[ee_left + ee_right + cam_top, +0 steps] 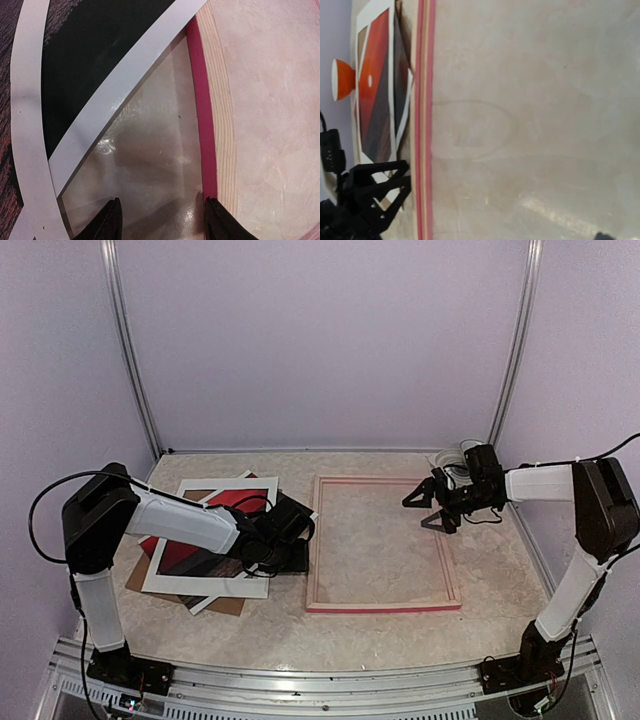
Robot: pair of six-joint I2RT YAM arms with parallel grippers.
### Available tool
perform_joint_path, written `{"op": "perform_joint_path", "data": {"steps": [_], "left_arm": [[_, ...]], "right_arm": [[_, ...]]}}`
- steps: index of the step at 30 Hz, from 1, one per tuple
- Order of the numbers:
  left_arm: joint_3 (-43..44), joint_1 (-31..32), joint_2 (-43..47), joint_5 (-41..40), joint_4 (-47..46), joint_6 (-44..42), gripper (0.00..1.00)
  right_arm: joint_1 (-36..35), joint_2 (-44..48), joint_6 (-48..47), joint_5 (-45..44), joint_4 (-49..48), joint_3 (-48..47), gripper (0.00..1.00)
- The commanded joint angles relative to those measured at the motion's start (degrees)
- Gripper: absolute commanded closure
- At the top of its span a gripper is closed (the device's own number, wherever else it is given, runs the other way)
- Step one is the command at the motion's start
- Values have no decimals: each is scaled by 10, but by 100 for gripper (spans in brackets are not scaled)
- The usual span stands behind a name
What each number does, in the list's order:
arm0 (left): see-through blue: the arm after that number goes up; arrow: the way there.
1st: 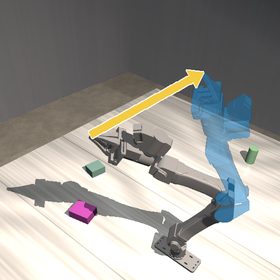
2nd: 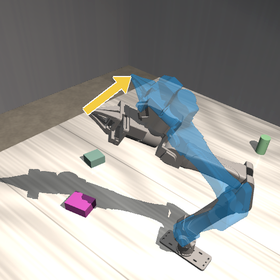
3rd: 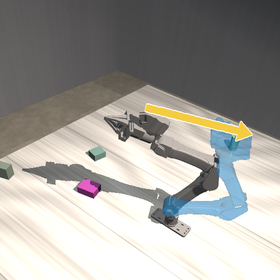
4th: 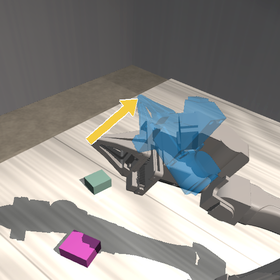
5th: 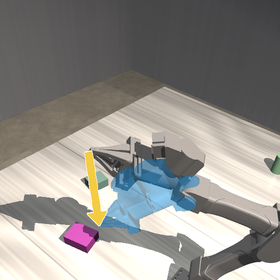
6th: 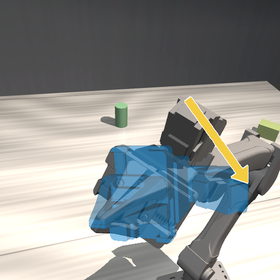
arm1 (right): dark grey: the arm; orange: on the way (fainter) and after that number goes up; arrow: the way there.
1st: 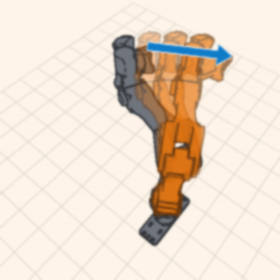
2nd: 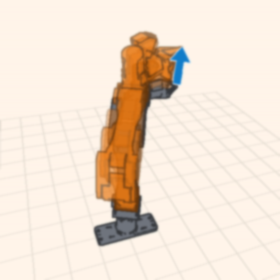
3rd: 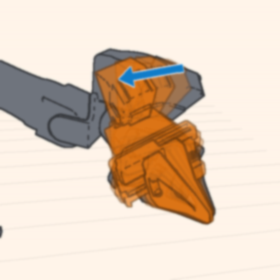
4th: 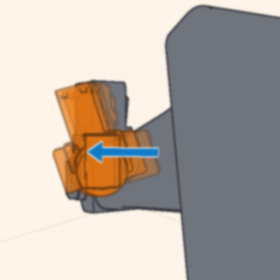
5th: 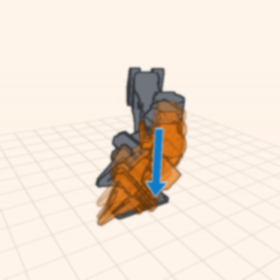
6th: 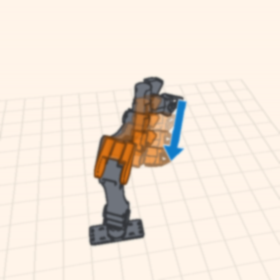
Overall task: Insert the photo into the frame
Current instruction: Place the glass panel at the frame body.
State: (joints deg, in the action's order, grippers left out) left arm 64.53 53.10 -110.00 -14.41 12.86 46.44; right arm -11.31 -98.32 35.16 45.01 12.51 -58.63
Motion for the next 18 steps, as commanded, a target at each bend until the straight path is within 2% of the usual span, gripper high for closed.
{"op": "perform_joint_path", "data": {"steps": [1,18], "left_arm": [[-6,6,12,3,-13,2,44],[-16,5,14,5,-22,3,44]], "right_arm": [[-10,13,-22,-25,31,-21,1],[-16,18,-53,-87,88,-40,1]]}}
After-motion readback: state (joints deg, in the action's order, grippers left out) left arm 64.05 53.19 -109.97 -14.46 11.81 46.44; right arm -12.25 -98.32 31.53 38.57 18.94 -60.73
